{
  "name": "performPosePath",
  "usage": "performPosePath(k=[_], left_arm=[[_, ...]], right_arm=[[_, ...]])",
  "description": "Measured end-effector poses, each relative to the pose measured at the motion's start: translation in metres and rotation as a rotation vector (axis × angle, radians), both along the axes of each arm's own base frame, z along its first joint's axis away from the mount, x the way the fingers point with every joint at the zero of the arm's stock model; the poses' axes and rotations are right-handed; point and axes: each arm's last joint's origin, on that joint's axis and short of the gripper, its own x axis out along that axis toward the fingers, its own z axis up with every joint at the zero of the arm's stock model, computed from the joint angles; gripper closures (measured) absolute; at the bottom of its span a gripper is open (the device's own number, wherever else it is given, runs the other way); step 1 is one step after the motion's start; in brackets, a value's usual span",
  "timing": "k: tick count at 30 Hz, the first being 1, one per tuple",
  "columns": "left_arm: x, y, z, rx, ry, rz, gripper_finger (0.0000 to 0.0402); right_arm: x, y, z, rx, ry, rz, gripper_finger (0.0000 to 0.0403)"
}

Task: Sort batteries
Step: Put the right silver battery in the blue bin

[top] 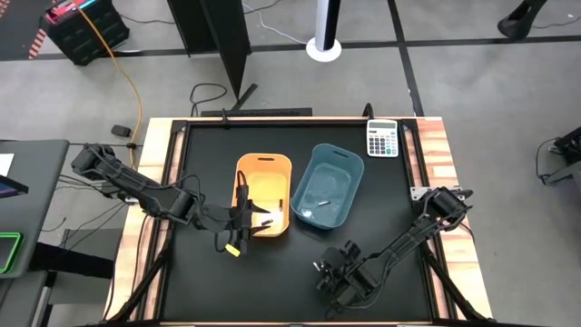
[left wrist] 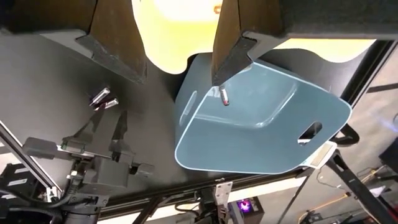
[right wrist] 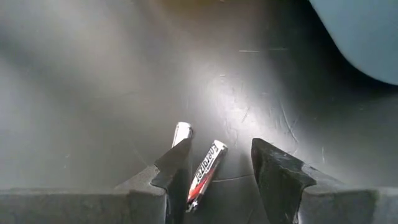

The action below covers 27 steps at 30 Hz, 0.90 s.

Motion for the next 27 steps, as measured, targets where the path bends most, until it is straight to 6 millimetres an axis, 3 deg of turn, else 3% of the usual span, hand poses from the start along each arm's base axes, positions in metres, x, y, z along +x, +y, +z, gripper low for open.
performPosePath(k=[27], left_arm=[[0.0,0.0,0.0,-0.007,0.007,0.005,0.0229]], right_arm=[[0.0,-0.002,-0.012,0.007,0.067,-0.017,0.023]])
